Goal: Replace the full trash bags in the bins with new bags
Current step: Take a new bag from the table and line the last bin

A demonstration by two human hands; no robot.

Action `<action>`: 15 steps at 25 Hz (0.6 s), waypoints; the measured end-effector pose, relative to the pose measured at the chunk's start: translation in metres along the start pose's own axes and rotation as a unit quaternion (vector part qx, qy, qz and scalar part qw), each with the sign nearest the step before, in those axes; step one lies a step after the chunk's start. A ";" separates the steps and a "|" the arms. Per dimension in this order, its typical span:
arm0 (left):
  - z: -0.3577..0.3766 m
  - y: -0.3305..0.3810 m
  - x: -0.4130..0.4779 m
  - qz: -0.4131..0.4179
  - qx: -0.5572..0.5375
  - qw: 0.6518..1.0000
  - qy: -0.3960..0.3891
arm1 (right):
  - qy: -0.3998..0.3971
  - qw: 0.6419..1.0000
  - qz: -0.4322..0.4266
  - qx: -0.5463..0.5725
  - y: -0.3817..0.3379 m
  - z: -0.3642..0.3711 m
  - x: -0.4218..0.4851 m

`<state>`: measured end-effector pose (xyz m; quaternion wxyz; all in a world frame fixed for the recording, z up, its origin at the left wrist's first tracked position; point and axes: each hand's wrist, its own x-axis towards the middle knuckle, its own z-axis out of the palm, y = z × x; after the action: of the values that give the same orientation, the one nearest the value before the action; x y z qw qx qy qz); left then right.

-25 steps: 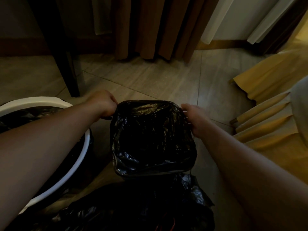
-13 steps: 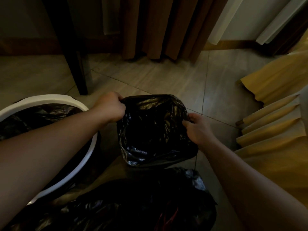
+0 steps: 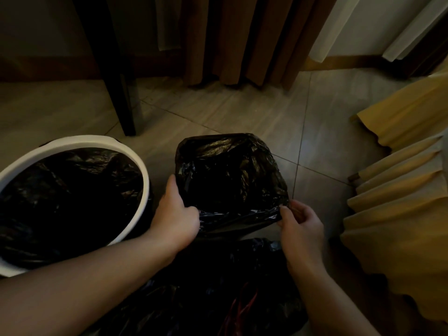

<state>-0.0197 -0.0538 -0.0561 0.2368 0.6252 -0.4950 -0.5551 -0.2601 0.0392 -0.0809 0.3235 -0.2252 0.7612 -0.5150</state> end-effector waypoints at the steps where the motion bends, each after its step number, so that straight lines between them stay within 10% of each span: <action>1: -0.002 -0.002 0.002 -0.006 -0.001 1.000 0.002 | 0.002 1.000 0.001 0.005 0.000 0.002 -0.001; 7: -0.007 -0.003 -0.003 -0.043 -0.015 0.999 -0.014 | 0.017 0.989 -0.063 -0.135 -0.018 -0.002 0.003; 10: -0.008 -0.004 -0.002 -0.086 -0.081 0.993 0.012 | -0.079 0.914 -0.258 -0.302 -0.058 0.035 0.017; 15: -0.007 -0.013 -0.008 -0.092 -0.048 0.994 0.028 | -0.422 0.725 -0.168 -0.519 -0.087 0.170 0.041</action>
<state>-0.0081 -0.0437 -0.0614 0.2281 0.6711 -0.4017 -0.5798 -0.1640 -0.1291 -0.0551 0.3523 -0.6756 0.6446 0.0623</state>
